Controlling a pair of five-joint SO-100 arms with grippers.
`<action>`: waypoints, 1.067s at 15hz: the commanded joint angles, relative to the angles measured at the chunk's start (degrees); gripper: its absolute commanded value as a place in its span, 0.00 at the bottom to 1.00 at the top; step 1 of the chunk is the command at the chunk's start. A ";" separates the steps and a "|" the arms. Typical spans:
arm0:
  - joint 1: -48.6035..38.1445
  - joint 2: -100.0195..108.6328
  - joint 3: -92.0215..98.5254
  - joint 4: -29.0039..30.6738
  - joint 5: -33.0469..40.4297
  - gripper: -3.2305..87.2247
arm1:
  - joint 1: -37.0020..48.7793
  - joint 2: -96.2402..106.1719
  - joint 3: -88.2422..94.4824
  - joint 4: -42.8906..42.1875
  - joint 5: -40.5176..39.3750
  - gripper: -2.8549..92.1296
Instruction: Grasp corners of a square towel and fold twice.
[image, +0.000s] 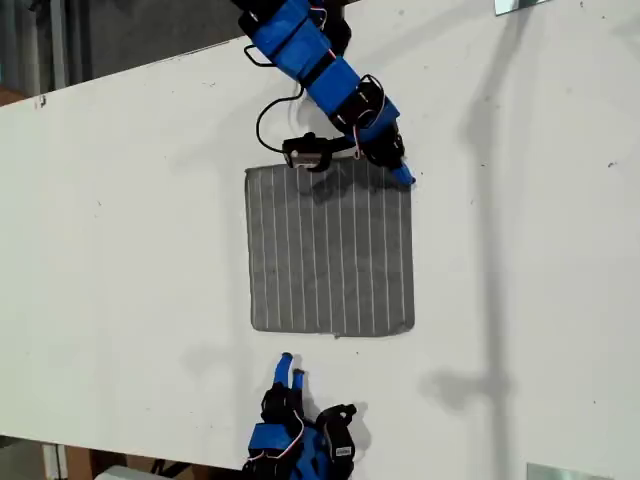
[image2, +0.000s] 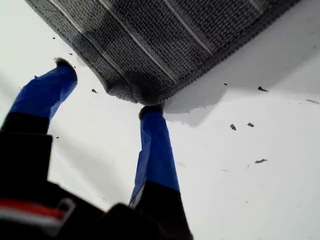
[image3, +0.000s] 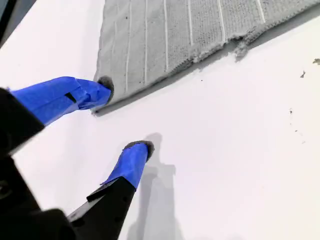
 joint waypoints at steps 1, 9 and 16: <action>0.62 0.35 0.44 -1.23 0.53 0.27 | 1.85 0.70 -1.41 0.09 -2.02 0.35; 1.32 0.35 0.44 -1.41 0.35 0.27 | 0.70 4.66 9.84 -5.19 1.58 0.33; 2.02 0.35 0.44 -1.32 -0.44 0.27 | -0.35 6.24 12.22 -6.06 2.64 0.15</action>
